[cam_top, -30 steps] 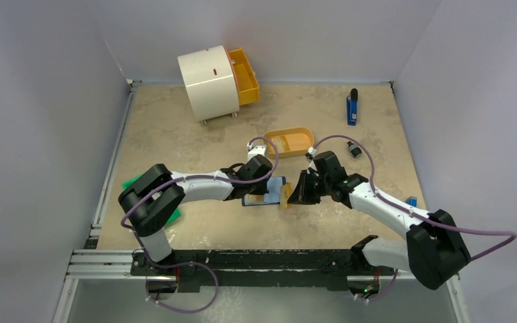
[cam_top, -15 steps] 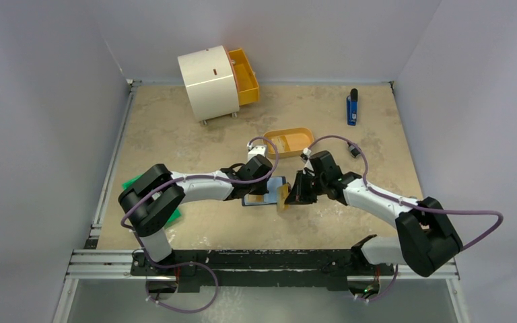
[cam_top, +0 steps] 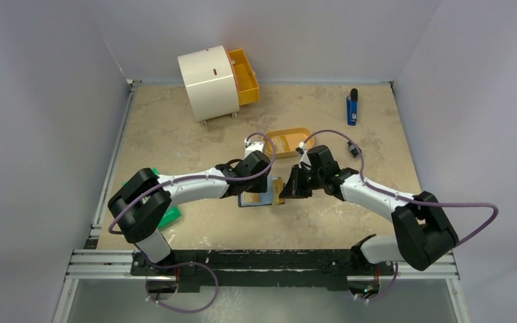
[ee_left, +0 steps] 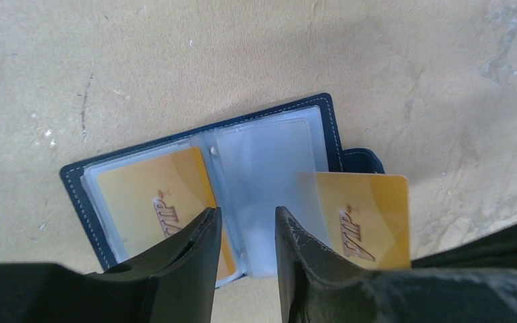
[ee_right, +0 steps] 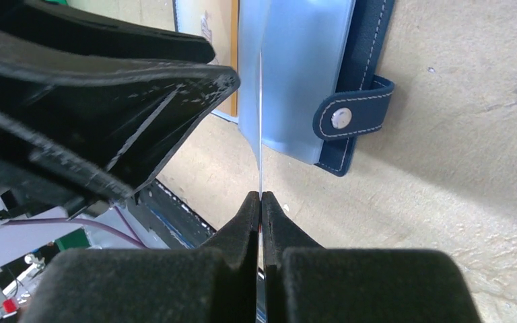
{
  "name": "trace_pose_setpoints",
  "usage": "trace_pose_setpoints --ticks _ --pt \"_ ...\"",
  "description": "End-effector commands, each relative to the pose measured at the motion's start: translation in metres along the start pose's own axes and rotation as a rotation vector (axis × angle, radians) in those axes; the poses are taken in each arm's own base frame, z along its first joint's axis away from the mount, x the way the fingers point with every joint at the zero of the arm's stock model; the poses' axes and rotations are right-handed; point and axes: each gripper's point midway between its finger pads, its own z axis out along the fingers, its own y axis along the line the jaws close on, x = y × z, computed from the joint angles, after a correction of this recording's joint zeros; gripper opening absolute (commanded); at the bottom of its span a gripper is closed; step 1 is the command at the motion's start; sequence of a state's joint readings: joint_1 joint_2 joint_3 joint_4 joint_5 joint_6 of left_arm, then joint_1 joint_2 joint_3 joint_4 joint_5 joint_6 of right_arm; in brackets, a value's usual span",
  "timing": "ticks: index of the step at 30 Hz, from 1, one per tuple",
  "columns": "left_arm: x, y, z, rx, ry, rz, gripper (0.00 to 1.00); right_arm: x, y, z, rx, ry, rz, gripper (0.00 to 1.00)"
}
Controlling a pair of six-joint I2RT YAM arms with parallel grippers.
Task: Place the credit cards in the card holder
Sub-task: Turn over the card slot in the card holder.
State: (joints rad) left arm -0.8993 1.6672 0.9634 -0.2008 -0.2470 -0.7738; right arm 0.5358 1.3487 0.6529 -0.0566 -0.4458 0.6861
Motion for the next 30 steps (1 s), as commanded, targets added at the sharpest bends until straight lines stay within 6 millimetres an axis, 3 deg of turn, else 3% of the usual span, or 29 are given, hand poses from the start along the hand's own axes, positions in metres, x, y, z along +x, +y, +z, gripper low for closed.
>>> trace_pose_setpoints --ticks 1,10,17,24,30 --pt "-0.028 -0.007 -0.028 0.006 -0.068 -0.013 0.35 -0.018 0.024 0.0 -0.081 -0.029 -0.053 0.0" --pt "-0.05 0.002 -0.063 0.003 -0.163 -0.057 0.36 -0.028 0.044 0.015 -0.119 -0.01 -0.079 0.0" --pt "-0.053 -0.002 -0.072 0.052 -0.197 -0.089 0.33 -0.031 0.045 0.044 -0.118 0.025 -0.06 0.0" --pt "-0.032 0.006 -0.045 0.025 -0.145 -0.094 0.25 -0.033 0.043 0.05 -0.1 0.021 -0.052 0.0" --pt "-0.01 0.035 -0.018 -0.098 -0.095 -0.108 0.14 -0.027 0.04 0.033 -0.062 0.004 -0.045 0.0"
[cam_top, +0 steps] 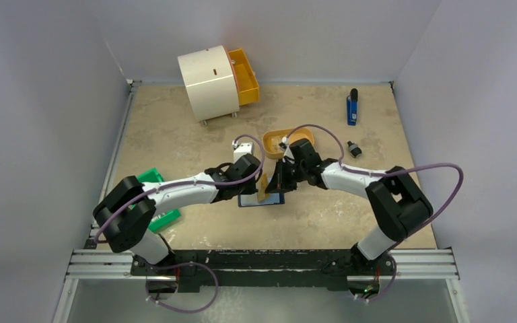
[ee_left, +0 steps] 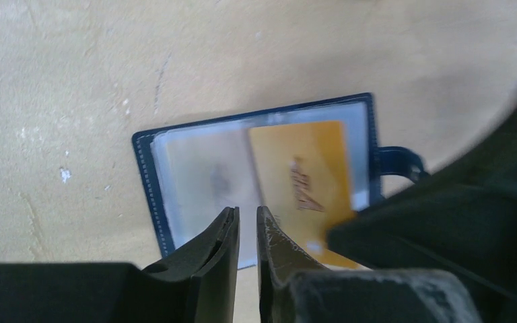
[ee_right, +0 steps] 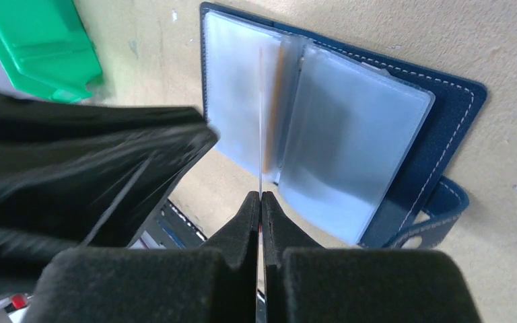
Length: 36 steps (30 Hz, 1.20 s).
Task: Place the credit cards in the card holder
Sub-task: Turn over the card slot in the card holder, then insert the credit card into the card holder.
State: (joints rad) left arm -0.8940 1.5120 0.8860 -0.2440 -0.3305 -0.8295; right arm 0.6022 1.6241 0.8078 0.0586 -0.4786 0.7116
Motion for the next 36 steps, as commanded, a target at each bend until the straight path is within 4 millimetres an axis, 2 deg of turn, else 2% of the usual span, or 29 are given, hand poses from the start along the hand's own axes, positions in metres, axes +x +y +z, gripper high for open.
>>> trace_pose_setpoints --ticks 1,6,15,26,36 --pt "0.005 0.018 0.015 -0.071 -0.007 -0.039 0.13 -0.009 0.019 -0.022 -0.019 -0.064 -0.018 0.0" --pt "0.008 0.028 0.016 -0.096 -0.008 -0.05 0.11 -0.004 0.015 -0.027 -0.006 -0.07 -0.003 0.0" --pt "0.008 0.03 0.014 -0.1 -0.01 -0.051 0.1 0.002 0.012 -0.015 -0.022 -0.028 0.049 0.0" --pt "0.002 0.039 0.005 -0.131 -0.046 -0.062 0.1 0.009 0.005 -0.014 -0.006 -0.008 0.07 0.0" --pt "-0.001 0.061 -0.002 -0.215 -0.095 -0.092 0.11 0.008 0.004 -0.008 -0.017 -0.008 0.074 0.0"
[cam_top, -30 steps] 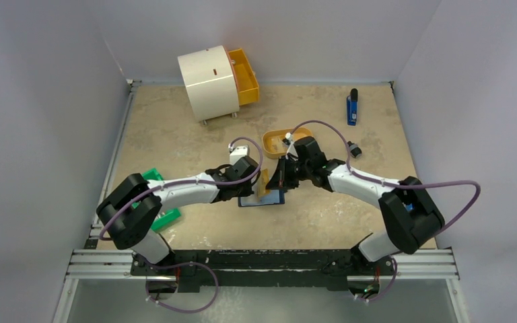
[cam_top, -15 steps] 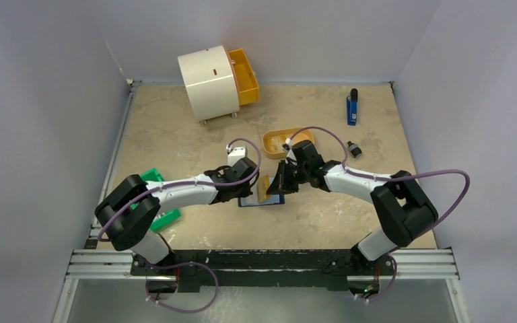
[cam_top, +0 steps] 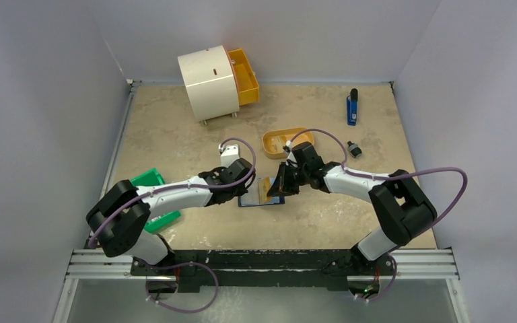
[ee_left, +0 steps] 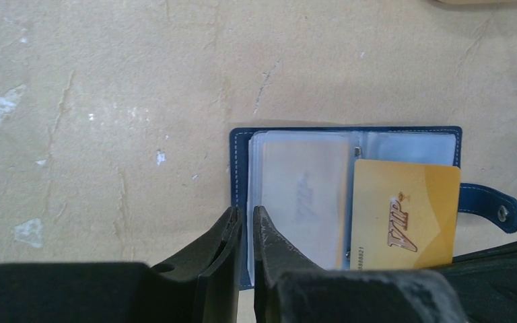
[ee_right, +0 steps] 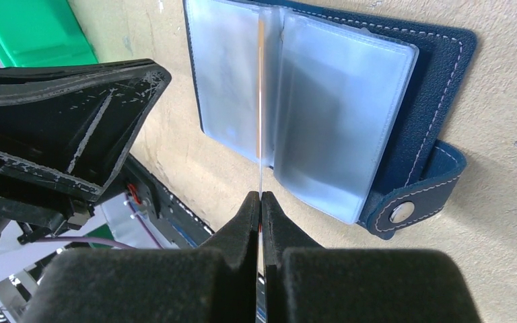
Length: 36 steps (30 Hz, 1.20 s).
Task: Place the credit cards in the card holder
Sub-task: Insert the credit card into the card holder.
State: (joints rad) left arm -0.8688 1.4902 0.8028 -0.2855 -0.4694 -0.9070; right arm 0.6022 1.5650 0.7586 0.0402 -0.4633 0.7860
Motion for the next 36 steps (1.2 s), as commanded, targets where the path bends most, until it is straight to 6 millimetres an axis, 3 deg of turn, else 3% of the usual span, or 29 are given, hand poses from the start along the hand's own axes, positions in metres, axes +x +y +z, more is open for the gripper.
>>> trace_pose_setpoints --ticks 1,11,24,36 --pt "-0.008 0.012 -0.004 -0.039 -0.046 -0.04 0.11 -0.002 0.008 0.002 -0.039 -0.004 -0.006 0.0" --pt "0.012 0.024 0.008 -0.084 -0.004 -0.036 0.1 0.005 0.004 0.007 -0.044 0.029 0.017 0.0" --pt "0.028 0.021 0.016 -0.052 0.042 -0.038 0.06 0.007 0.001 0.01 -0.048 0.039 0.019 0.0" --pt "0.038 0.015 0.021 -0.027 0.076 -0.041 0.04 -0.002 0.004 0.017 -0.062 0.006 0.029 0.0"
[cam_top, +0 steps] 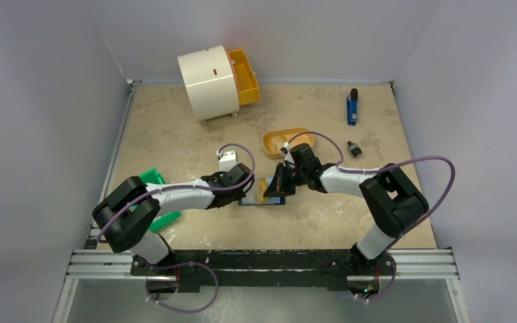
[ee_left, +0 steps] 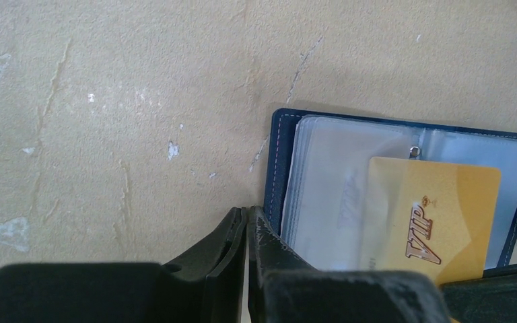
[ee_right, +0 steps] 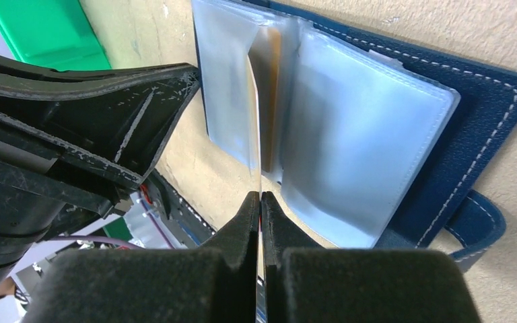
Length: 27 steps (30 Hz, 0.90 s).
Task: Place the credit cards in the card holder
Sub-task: Insert the credit card into the card holder.
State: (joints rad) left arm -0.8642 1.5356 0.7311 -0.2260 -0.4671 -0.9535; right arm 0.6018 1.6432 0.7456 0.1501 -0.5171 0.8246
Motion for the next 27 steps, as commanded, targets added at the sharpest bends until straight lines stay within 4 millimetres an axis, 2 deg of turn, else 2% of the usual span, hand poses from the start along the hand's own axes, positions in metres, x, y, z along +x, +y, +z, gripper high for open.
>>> trace_pose_setpoints --ticks 1,17,27 --pt "0.013 0.0 0.006 0.012 0.045 -0.013 0.04 -0.004 0.003 0.001 -0.008 -0.028 0.004 0.0" --pt "0.016 0.001 0.006 0.016 0.05 -0.015 0.04 -0.011 -0.017 0.004 0.056 -0.097 0.071 0.0" --pt "0.018 -0.003 0.007 0.036 0.058 -0.024 0.03 -0.021 -0.012 0.011 0.033 -0.117 0.06 0.0"
